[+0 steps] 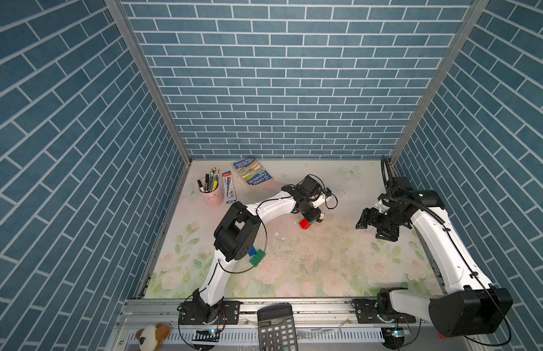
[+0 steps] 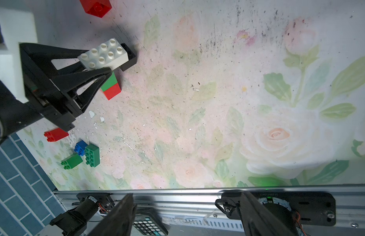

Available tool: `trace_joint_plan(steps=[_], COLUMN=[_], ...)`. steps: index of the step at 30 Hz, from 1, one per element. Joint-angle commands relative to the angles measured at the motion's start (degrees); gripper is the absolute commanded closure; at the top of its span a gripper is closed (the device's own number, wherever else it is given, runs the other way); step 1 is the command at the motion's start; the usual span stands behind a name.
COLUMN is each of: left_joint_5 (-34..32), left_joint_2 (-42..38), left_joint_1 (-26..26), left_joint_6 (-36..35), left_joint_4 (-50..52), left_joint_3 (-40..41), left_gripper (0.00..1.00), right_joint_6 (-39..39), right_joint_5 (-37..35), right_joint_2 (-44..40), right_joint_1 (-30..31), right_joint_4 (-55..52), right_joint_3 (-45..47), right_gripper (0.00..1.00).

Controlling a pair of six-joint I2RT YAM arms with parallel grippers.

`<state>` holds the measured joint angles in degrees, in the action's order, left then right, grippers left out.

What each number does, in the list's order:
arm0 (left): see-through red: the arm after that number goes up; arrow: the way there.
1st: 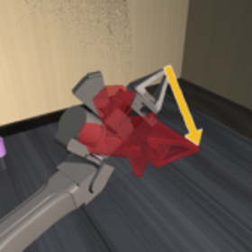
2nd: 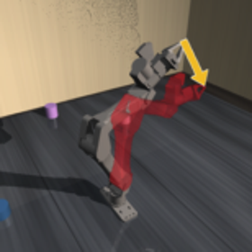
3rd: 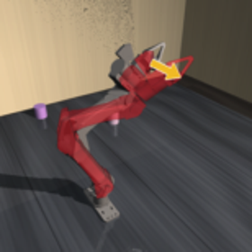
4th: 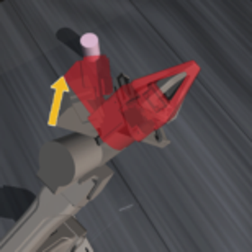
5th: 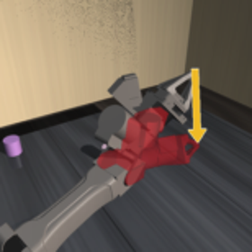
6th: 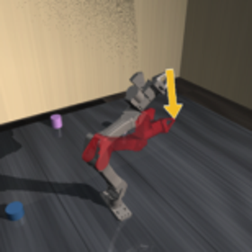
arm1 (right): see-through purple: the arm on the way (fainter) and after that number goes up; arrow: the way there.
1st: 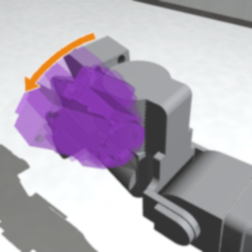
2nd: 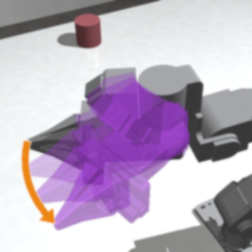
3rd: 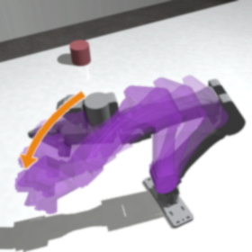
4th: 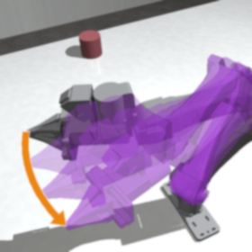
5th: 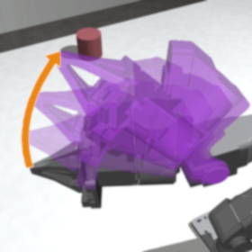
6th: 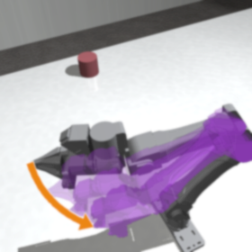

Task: Assemble the letter r with lego
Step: Pick up the lego brick from the center of the board.

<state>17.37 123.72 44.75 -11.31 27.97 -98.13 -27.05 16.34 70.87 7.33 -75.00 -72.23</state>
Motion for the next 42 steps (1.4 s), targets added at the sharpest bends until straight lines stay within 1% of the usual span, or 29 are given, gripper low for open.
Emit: trace_joint_plan(steps=[1,4,7,9,12,17,21,24,27,30,34,38,42], left_joint_5=[2.29,6.26,8.03,7.52,6.39,5.76,5.52,5.07,6.78,7.94,8.57,9.11,9.88], left_joint_2=[-3.42,-8.03,-12.45,-14.91,-17.69,-20.14,-20.97,-21.08,-20.86,-21.08,-21.39,-21.33,-21.33], left_joint_1=[-0.49,-2.54,-4.85,-5.52,-6.45,-8.7,-11.0,-12.43,-14.02,-15.37,-16.01,-16.16,-16.36], left_joint_6=[3.87,11.87,19.23,21.41,22.6,25.44,30.09,33.41,36.92,39.06,40.67,42.54,43.54], left_joint_4=[0.25,-6.04,-13.06,-15.22,-15.97,-18.5,-22.69,-25.09,-27.89,-29.39,-29.87,-31.25,-31.82], left_joint_3=[0.4,6.03,12.44,15.75,18.35,21.42,23.4,24.45,25.7,26.82,27.51,28.16,27.87], left_gripper=[0.81,0.82,0.81,0.81,0.8,0.8,0.81,0.8,0.8,0.8,0.8,0.8,0.8], right_joint_6=[0.79,0.33,-0.24,-0.44,-0.51,-0.55,-0.81,-0.81,-0.81,-0.81,-0.86,-0.42,0.14], right_joint_5=[0.55,2.02,3.45,4.04,4.88,5.81,6.43,5.64,4.15,3.53,3.11,1.46,1.76], right_joint_2=[0.01,0.72,1.49,2.29,3.78,6.35,7.84,9.71,12.61,16.47,21.12,24.0,26.62], right_joint_1=[-0.24,-0.37,-0.31,-0.33,-0.38,-0.13,1.02,3.85,8.49,13.25,17.94,21.48,23.6], right_joint_4=[-0.53,1.34,3.53,4.78,6.92,10.55,14.42,16.88,19.67,23.17,27.94,32.79,37.12], right_joint_3=[-0.25,0.22,0.59,0.64,0.79,0.6,0.61,-0.05,-1.5,-3.35,-5.79,-7.88,-8.88], right_gripper=[0.18,0.18,0.18,0.18,0.18,0.2,0.23,0.24,0.25,0.26,0.26,0.21,0.19])
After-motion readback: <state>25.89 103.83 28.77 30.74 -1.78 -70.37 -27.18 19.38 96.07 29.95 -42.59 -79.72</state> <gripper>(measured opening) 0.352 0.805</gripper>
